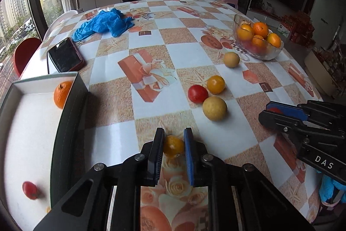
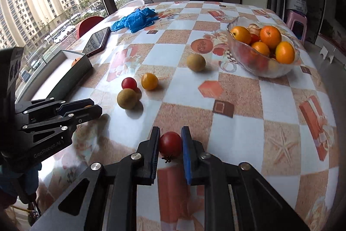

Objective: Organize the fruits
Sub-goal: 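Grasp a red tomato with the right gripper while the left grasps a yellow tangerine, then hold the red tomato and yellow tangerine in both grippers above the table, then lower the tomato and tangerine into the white tray and open both grippers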

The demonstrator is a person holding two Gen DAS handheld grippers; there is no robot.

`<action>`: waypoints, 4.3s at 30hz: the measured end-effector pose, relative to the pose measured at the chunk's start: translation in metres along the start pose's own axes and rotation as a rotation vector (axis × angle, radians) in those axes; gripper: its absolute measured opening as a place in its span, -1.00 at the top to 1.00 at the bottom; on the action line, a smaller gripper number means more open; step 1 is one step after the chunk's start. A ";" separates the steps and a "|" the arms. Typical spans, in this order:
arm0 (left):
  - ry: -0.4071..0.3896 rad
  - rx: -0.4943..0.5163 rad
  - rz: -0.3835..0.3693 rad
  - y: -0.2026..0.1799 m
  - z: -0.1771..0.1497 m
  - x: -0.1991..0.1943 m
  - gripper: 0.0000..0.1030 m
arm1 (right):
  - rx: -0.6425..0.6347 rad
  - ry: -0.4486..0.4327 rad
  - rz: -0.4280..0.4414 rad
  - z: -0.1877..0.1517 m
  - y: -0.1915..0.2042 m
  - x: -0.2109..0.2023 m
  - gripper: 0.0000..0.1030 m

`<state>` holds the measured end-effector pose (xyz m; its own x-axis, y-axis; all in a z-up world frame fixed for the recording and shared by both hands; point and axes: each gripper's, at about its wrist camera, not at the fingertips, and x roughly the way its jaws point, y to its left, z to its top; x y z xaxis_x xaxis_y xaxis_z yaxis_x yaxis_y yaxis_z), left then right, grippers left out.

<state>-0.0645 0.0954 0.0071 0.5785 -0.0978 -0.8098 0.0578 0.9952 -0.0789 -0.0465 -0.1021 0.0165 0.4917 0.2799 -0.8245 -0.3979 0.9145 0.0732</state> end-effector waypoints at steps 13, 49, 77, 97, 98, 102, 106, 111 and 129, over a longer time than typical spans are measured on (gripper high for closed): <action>-0.111 -0.083 0.038 -0.012 -0.067 -0.039 0.61 | 0.103 -0.131 -0.115 -0.069 0.003 -0.037 0.58; -0.130 -0.157 -0.047 0.000 -0.069 -0.040 0.61 | 0.080 -0.151 -0.140 -0.073 0.007 -0.038 0.58; -0.131 -0.154 -0.044 -0.001 -0.070 -0.040 0.61 | 0.079 -0.152 -0.139 -0.073 0.006 -0.038 0.58; -0.081 -0.151 -0.093 -0.001 -0.069 -0.047 0.61 | 0.138 -0.079 -0.098 -0.062 0.007 -0.051 0.57; -0.082 -0.158 -0.101 0.001 -0.068 -0.050 0.61 | 0.144 -0.079 -0.091 -0.061 0.007 -0.054 0.57; -0.105 -0.190 -0.140 0.014 -0.064 -0.067 0.61 | 0.158 -0.080 -0.070 -0.054 0.011 -0.062 0.57; -0.126 -0.194 -0.126 0.028 -0.061 -0.085 0.61 | 0.158 -0.071 -0.053 -0.042 0.020 -0.063 0.57; -0.177 -0.201 -0.082 0.059 -0.059 -0.109 0.61 | 0.133 -0.064 -0.016 -0.022 0.047 -0.058 0.57; -0.146 -0.316 0.182 0.195 -0.090 -0.121 0.61 | -0.121 0.047 0.216 0.042 0.233 0.013 0.57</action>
<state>-0.1963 0.3014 0.0380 0.6668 0.1040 -0.7379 -0.2970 0.9453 -0.1352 -0.1004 0.1269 0.0457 0.3494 0.4487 -0.8226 -0.5811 0.7924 0.1855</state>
